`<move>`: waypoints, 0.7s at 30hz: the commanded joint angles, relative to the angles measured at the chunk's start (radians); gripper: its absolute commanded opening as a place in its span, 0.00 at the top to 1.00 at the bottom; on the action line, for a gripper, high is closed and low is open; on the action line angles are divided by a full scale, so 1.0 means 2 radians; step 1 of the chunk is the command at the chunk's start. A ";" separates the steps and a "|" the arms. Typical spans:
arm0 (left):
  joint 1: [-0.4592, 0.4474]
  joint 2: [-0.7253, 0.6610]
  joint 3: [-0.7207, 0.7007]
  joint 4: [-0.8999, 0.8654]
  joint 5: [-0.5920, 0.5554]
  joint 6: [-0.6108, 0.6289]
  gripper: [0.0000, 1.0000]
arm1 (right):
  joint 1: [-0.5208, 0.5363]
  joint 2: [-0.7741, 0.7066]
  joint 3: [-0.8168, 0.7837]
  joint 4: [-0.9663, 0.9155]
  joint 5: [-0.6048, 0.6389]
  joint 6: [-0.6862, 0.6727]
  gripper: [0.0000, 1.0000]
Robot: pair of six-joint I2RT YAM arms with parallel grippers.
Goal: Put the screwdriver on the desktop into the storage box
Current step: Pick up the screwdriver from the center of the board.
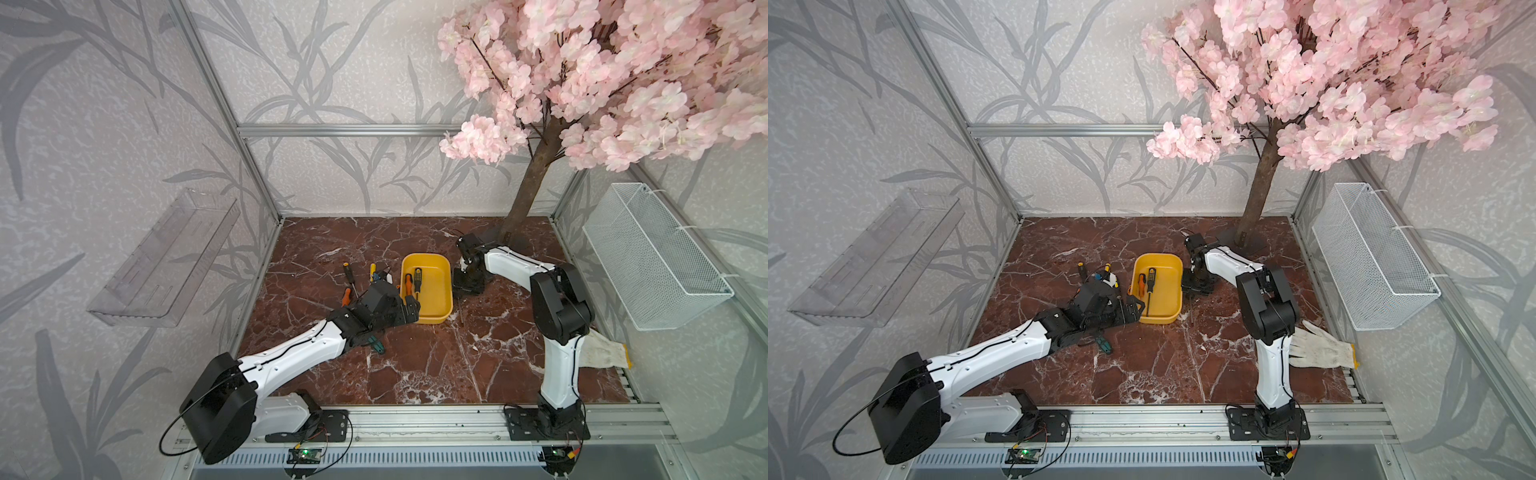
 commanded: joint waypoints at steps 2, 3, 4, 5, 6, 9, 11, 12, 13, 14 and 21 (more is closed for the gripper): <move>-0.001 -0.003 0.009 -0.011 -0.011 0.002 0.00 | 0.001 0.017 0.017 -0.018 0.017 -0.003 0.59; 0.000 -0.004 0.008 -0.011 -0.012 0.002 0.00 | 0.001 0.019 0.019 -0.019 0.018 -0.004 0.60; -0.001 -0.005 0.007 -0.011 -0.012 0.002 0.00 | 0.000 0.022 0.023 -0.022 0.019 -0.005 0.61; 0.000 -0.005 0.006 -0.010 -0.012 0.001 0.00 | 0.000 0.025 0.025 -0.025 0.019 -0.005 0.63; -0.001 -0.007 0.006 -0.011 -0.012 0.001 0.00 | 0.001 0.026 0.026 -0.026 0.020 -0.006 0.64; 0.000 -0.011 0.002 -0.011 -0.015 0.000 0.00 | 0.001 0.029 0.025 -0.026 0.022 -0.007 0.67; 0.001 -0.013 0.000 -0.012 -0.017 -0.002 0.00 | 0.001 0.031 0.026 -0.028 0.024 -0.008 0.67; 0.001 -0.015 -0.002 -0.012 -0.019 -0.003 0.00 | 0.001 0.034 0.026 -0.029 0.025 -0.008 0.67; 0.002 -0.017 -0.005 -0.011 -0.021 -0.005 0.00 | 0.001 0.035 0.026 -0.030 0.026 -0.008 0.68; 0.002 -0.020 -0.008 -0.009 -0.024 -0.006 0.00 | 0.001 0.037 0.028 -0.032 0.026 -0.007 0.69; 0.009 -0.039 -0.022 -0.008 -0.031 -0.009 0.00 | 0.001 0.032 0.025 -0.036 0.031 -0.007 0.72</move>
